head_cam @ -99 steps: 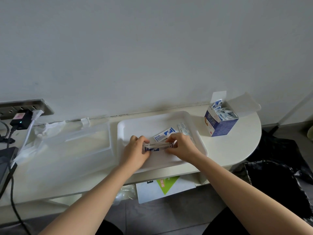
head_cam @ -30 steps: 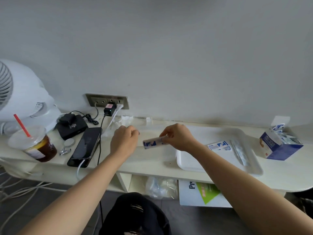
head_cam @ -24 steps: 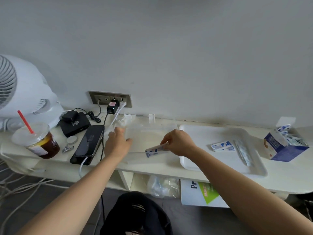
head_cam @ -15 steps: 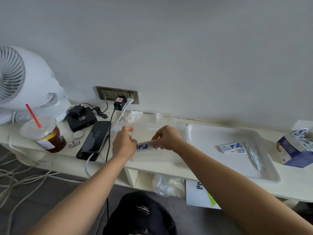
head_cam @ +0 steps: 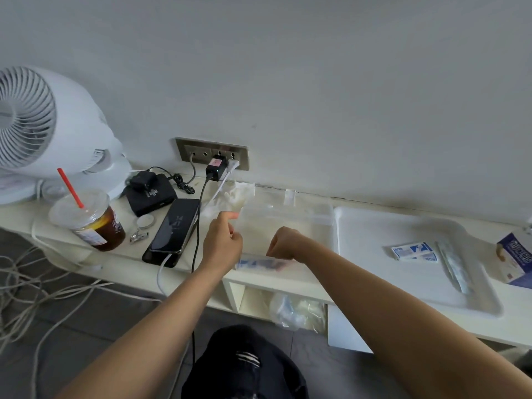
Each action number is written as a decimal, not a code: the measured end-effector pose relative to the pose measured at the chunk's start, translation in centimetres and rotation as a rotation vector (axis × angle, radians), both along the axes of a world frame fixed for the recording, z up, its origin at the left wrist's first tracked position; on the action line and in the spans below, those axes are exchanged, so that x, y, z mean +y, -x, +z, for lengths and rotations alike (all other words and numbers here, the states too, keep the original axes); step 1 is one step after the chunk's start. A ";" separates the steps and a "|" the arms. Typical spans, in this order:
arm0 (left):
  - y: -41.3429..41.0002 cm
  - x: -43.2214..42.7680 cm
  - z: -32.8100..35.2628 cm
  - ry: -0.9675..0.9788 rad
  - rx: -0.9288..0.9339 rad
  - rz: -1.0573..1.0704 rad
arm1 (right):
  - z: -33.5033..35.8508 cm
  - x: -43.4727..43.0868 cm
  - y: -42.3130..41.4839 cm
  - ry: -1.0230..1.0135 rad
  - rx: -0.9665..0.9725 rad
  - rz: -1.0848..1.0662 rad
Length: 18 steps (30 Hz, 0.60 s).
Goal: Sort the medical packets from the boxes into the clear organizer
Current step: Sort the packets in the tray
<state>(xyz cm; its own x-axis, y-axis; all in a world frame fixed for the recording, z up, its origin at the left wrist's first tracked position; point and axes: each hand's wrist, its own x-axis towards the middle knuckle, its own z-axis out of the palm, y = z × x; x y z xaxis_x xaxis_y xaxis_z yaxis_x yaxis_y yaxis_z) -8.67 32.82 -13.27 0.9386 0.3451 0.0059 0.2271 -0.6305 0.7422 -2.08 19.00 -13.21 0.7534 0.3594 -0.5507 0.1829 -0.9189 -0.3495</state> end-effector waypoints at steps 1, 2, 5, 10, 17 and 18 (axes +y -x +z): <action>0.0 0.0 0.0 -0.009 -0.001 -0.001 | -0.2 -0.1 0.0 0.000 -0.001 -0.008; 0.1 -0.1 0.1 -0.030 -0.001 -0.001 | -0.3 -0.1 0.0 0.002 -0.006 -0.021; 0.4 -0.5 0.2 -0.140 -0.019 0.006 | -0.3 -0.4 -0.1 -0.019 -0.064 -0.061; 1.2 -1.2 0.3 -0.216 -0.030 0.031 | -0.3 -0.7 -0.3 -0.069 -0.096 -0.060; 1.5 -1.1 0.5 -0.329 -0.019 0.044 | 1.4 -1.8 0.3 -0.182 -0.055 -0.033; 1.5 -1.1 0.5 -0.347 -0.036 0.054 | 1.9 -2.2 0.3 -0.183 -0.034 -0.027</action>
<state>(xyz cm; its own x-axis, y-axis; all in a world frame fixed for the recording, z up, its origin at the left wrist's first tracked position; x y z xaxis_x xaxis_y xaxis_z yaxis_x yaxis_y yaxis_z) -10.17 31.69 -12.77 0.9162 0.3657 0.1642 0.2446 -0.8345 0.4937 -2.39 16.81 -11.36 0.7810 0.4306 -0.4524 0.1736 -0.8455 -0.5049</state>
